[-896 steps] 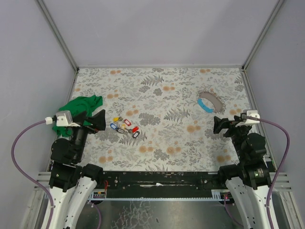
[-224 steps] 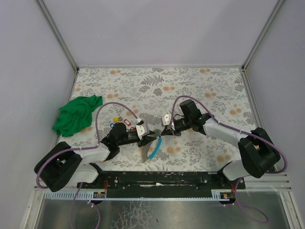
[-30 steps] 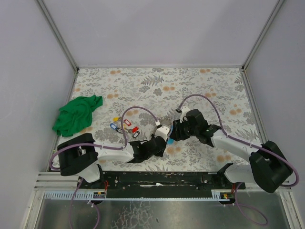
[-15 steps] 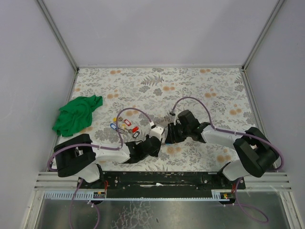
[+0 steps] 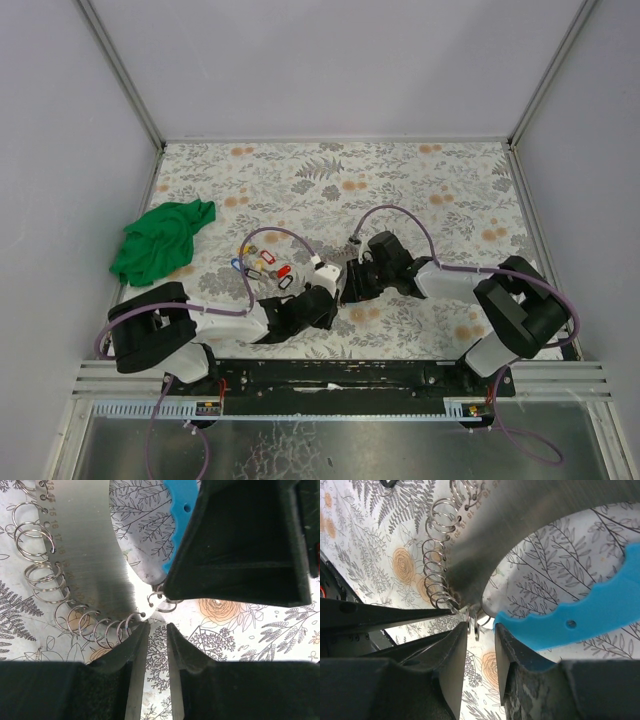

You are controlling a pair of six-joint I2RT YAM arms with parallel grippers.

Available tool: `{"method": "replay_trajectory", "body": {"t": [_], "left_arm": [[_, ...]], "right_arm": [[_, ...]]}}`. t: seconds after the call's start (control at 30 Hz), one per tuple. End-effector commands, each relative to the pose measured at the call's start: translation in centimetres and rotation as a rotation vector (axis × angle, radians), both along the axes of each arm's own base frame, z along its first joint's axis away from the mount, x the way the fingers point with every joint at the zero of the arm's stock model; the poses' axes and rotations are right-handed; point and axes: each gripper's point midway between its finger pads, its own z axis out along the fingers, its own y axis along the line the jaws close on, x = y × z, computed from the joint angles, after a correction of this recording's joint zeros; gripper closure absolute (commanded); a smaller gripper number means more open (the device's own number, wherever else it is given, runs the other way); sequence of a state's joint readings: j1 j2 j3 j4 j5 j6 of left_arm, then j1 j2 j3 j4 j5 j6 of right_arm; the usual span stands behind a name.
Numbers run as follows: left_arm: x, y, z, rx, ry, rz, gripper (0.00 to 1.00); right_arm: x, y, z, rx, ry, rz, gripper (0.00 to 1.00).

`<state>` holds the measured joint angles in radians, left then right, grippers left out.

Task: Put the keys on the keyring

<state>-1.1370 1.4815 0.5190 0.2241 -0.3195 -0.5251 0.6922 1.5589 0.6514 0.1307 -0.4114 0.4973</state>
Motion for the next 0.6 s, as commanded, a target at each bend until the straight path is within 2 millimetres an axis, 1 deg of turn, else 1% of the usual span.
{"method": "replay_trajectory", "body": {"t": [0.0,0.3,0.47,0.57], "left_arm": [[0.48,-0.66,1.14,-0.066,-0.015,0.013,0.8],[0.37,-0.57,0.99,-0.077,-0.009,0.015,0.81],[0.43,-0.37,1.15,-0.083,-0.014,0.022,0.81],[0.46,-0.31,1.35,-0.094,-0.015,0.026,0.81]], "right_arm": [[0.24,2.0,1.31,0.082,-0.025,0.064,0.66],[-0.29,2.62,2.12,0.131,-0.012,0.095,0.77],[-0.49,2.41,1.92,0.121,-0.008,0.1,0.81],[-0.49,2.2,1.51,0.105,-0.005,0.097,0.82]]}}
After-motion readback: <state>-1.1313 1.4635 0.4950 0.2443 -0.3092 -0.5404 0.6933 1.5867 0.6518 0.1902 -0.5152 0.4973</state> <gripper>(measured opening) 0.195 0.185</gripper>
